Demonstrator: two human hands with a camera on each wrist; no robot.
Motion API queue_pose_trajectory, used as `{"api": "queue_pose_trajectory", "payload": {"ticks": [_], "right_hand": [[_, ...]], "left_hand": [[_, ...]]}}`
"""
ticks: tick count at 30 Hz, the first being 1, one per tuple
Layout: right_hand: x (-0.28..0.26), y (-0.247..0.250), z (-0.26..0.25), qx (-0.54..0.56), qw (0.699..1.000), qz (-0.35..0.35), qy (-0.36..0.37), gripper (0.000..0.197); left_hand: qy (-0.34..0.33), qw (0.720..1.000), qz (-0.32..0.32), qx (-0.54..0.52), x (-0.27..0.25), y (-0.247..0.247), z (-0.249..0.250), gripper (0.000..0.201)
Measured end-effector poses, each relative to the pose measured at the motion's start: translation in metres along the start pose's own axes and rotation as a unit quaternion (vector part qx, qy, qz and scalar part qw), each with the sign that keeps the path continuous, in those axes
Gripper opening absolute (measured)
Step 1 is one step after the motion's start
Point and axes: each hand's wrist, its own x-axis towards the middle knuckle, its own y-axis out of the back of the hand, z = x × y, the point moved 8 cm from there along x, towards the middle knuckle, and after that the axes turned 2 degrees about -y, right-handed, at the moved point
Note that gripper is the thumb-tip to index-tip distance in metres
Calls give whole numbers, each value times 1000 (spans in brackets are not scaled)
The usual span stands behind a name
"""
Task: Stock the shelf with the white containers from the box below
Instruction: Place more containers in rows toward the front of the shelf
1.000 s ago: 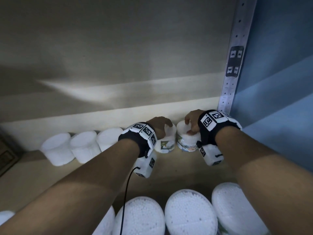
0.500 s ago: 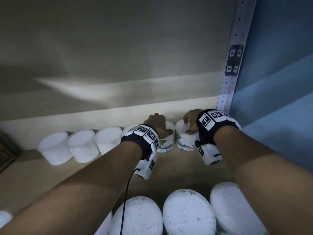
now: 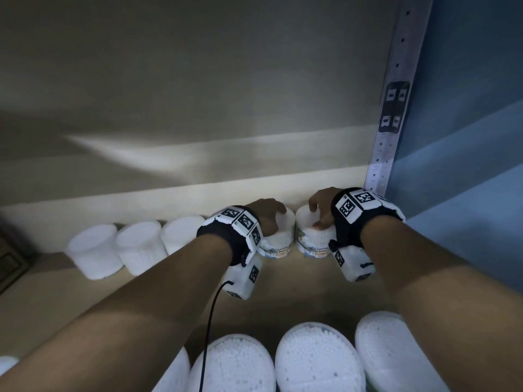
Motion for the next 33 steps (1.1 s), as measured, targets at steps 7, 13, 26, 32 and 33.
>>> {"api": "queue_pose_trajectory", "payload": {"ticks": [7, 13, 26, 32, 33], "right_hand": [[-3, 0, -1, -12, 1000, -9, 10, 59], [4, -1, -2, -23, 1000, 2, 17, 62], [-13, -2, -6, -29, 999, -34, 17, 60], [-18, -28, 1, -50, 998, -46, 3, 81], [-21, -34, 1, -50, 997, -50, 0, 85]], "left_hand": [[11, 996, 84, 4, -5, 9, -2, 50], [-2, 997, 73, 34, 1, 7, 1, 52], [-25, 997, -1, 78, 2, 1, 9, 52], [-20, 988, -60, 140, -23, -13, 28, 54], [-10, 986, -68, 149, -13, -24, 21, 58]]}}
